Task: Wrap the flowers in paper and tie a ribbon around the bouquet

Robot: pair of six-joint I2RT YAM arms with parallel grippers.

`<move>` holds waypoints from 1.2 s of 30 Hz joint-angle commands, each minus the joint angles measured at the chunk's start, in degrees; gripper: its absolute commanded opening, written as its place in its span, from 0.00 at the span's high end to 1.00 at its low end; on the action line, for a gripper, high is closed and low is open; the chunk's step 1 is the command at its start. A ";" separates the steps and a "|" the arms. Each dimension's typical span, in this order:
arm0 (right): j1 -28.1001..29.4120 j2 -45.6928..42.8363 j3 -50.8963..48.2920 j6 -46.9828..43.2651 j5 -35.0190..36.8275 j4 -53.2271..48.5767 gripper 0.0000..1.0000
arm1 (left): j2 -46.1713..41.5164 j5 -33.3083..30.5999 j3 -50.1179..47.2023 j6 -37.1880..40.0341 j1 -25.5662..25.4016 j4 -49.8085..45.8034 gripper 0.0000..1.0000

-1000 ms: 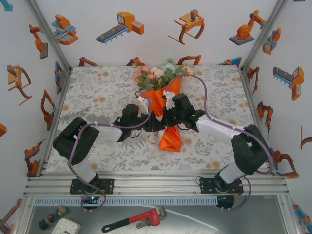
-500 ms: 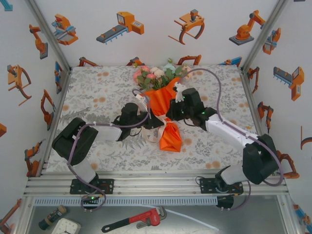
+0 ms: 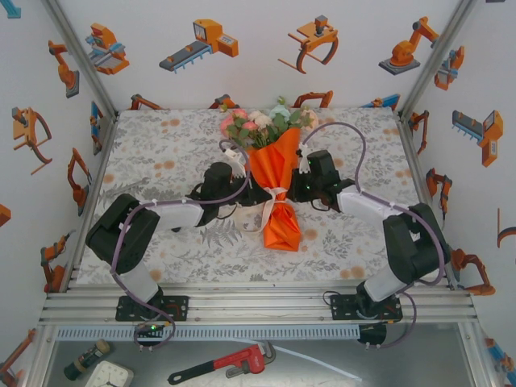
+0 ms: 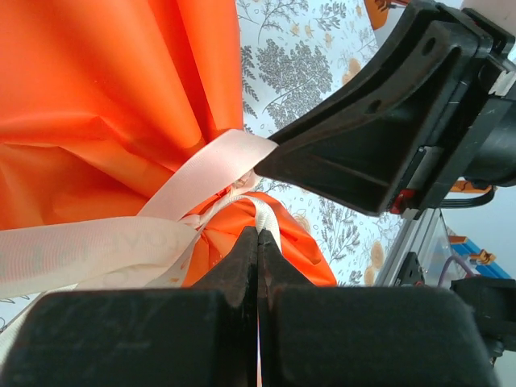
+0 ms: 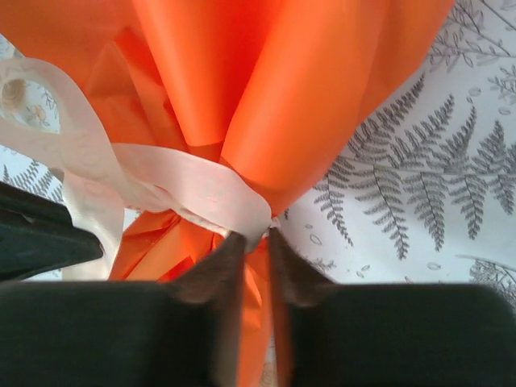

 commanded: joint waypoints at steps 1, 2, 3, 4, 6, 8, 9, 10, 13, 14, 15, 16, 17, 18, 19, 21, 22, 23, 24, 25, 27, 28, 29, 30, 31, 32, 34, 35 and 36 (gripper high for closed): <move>0.20 -0.21 -0.15 0.98 -2.28 6.31 0.94 | -0.91 -0.67 2.15 0.66 -0.44 -3.17 1.00; 0.20 -0.64 -0.56 1.48 -3.50 6.88 0.99 | -0.65 -0.67 2.94 0.66 -0.52 -4.64 1.00; 0.19 -1.21 -1.02 1.89 -4.63 7.39 1.00 | -0.36 -0.67 3.74 0.66 -0.62 -5.73 1.00; 0.19 -1.83 -1.53 2.42 -5.41 7.61 1.00 | -0.11 -0.67 4.36 0.81 -0.73 -6.29 1.00; 0.19 -3.60 -2.90 3.33 -7.31 8.78 1.00 | 0.43 -0.93 5.64 1.14 -1.16 -7.69 1.00; 0.24 -5.24 -4.37 3.88 -8.97 10.27 1.00 | 1.05 -1.85 6.99 1.57 -1.50 -9.59 1.00; 0.27 -5.89 -4.92 3.94 -10.13 10.82 1.00 | 1.32 -2.93 7.42 1.62 -1.58 -10.61 1.00; 0.26 -6.32 -5.29 3.95 -11.06 11.13 1.00 | 1.51 -3.83 7.61 1.67 -1.63 -10.85 1.00; 0.31 -7.20 -6.20 3.70 -13.36 11.25 1.00 | 2.39 -6.85 7.35 1.86 -1.64 -9.46 1.00; 0.23 -7.31 -6.39 3.57 -13.98 11.25 1.00 | 3.27 -6.67 8.05 2.63 -1.59 -9.66 1.00; 0.22 -7.31 -6.56 3.59 -14.39 11.25 1.00 | 4.35 -5.99 9.19 3.69 -1.62 -10.46 1.00; 0.25 -7.23 -6.65 3.60 -14.65 11.20 1.00 | 5.19 -4.82 10.34 4.40 -1.62 -11.23 1.00; 0.27 -7.14 -6.62 3.56 -14.45 10.93 1.00 | 5.93 -3.37 11.11 5.15 -1.74 -11.20 1.00; 0.27 -7.16 -6.58 3.59 -14.27 10.72 1.00 | 6.34 -2.38 11.39 5.54 -1.89 -10.52 1.00; 0.27 -7.10 -6.58 3.55 -14.43 10.81 1.00 | 6.52 -2.10 11.47 5.87 -1.97 -10.08 1.00; 0.20 -7.14 -6.62 3.67 -14.57 11.46 1.00 | 7.02 -1.51 11.67 6.81 -2.05 -10.17 1.00; 0.27 -7.10 -6.58 3.74 -14.40 11.75 1.00 | 7.36 -0.54 12.18 7.44 -2.05 -10.65 1.00; 0.25 -6.98 -6.58 3.83 -14.50 12.08 1.00 | 7.58 -0.48 12.52 7.84 -2.13 -11.36 1.00; 0.25 -6.78 -6.42 3.78 -14.91 12.34 1.00 | 7.87 -0.51 12.62 8.01 -2.22 -11.34 1.00; 0.21 -6.50 -6.32 3.85 -15.41 12.39 1.00 | 8.10 -0.30 12.65 7.96 -2.22 -10.94 1.00; 0.28 -5.71 -5.81 3.98 -17.37 12.39 0.99 | 9.13 1.04 13.22 7.95 -2.22 -10.33 1.00; 0.30 -5.49 -5.63 4.11 -18.24 12.39 0.99 | 9.72 1.84 13.61 7.86 -2.30 -10.04 1.00; 0.38 -5.25 -5.53 4.40 -18.85 12.54 0.97 | 10.29 2.41 14.12 7.70 -2.47 -9.83 1.00; 0.42 -5.21 -5.60 4.76 -19.37 12.81 0.95 | 10.85 2.74 14.50 7.53 -2.57 -9.44 1.00; 0.38 -5.20 -5.53 4.86 -19.59 12.93 0.92 | 11.20 3.21 14.67 7.47 -2.75 -8.93 1.00; 0.37 -5.37 -5.52 4.86 -19.51 12.73 0.90 | 11.60 3.41 15.05 7.30 -3.01 -8.46 1.00; 0.37 -5.75 -5.61 4.79 -18.72 11.95 0.84 | 12.21 4.23 15.56 7.15 -3.19 -7.77 1.00; 0.39 -6.15 -5.61 4.60 -18.26 11.33 0.80 | 12.39 4.54 15.78 7.06 -3.28 -7.62 1.00; 0.37 -6.60 -5.53 4.37 -17.54 10.45 0.77 | 12.49 4.63 15.87 7.07 -3.42 -7.52 1.00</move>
